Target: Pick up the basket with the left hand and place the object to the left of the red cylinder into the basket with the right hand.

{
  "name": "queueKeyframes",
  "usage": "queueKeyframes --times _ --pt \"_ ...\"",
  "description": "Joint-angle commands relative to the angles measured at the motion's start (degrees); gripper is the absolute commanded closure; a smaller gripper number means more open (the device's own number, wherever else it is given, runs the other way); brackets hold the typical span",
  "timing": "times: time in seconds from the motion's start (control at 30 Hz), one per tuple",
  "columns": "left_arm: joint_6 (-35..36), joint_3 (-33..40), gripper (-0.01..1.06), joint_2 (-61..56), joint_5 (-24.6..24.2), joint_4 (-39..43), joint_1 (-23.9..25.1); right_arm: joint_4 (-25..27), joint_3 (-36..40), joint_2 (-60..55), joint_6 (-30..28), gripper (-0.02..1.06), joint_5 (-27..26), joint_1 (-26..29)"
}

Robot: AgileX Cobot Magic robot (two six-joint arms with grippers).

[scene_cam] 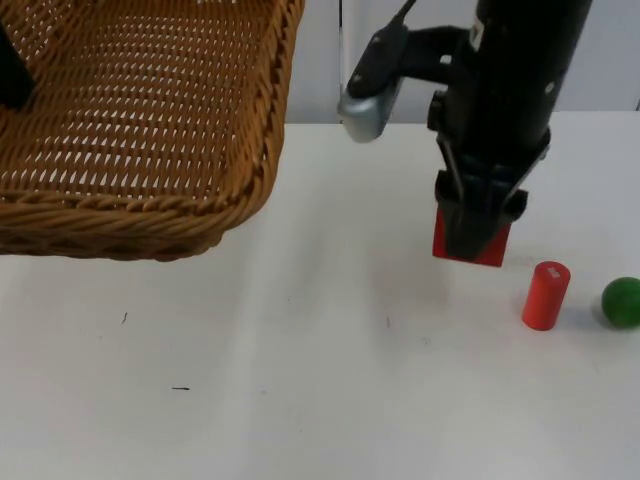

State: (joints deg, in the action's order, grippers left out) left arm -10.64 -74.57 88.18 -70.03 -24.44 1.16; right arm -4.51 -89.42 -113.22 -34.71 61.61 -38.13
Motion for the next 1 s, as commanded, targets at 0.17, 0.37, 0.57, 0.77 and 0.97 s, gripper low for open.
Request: queueKeyframes --times 0.17,0.37,0.57,0.77,0.97 --pt "0.05 0.09 1.05 -0.75 0.07 -1.99 -0.17 0.30 0.69 6.25 -0.80 1.05 4.09 -0.32" --pt "0.05 0.09 1.05 -0.75 0.07 -1.99 -0.17 1.44 0.69 11.30 -0.80 1.05 4.83 -0.32" --pt "0.05 0.09 1.05 -0.75 0.07 -1.99 -0.17 2.39 0.69 15.53 -0.80 1.05 4.83 -0.32" --pt "0.05 0.09 1.05 -0.75 0.07 -1.99 -0.17 4.85 0.69 20.17 -0.80 1.05 4.61 -0.32" --pt "0.05 0.09 1.05 -0.75 0.07 -1.99 -0.17 6.61 0.69 24.25 -0.80 1.05 4.26 -0.32"
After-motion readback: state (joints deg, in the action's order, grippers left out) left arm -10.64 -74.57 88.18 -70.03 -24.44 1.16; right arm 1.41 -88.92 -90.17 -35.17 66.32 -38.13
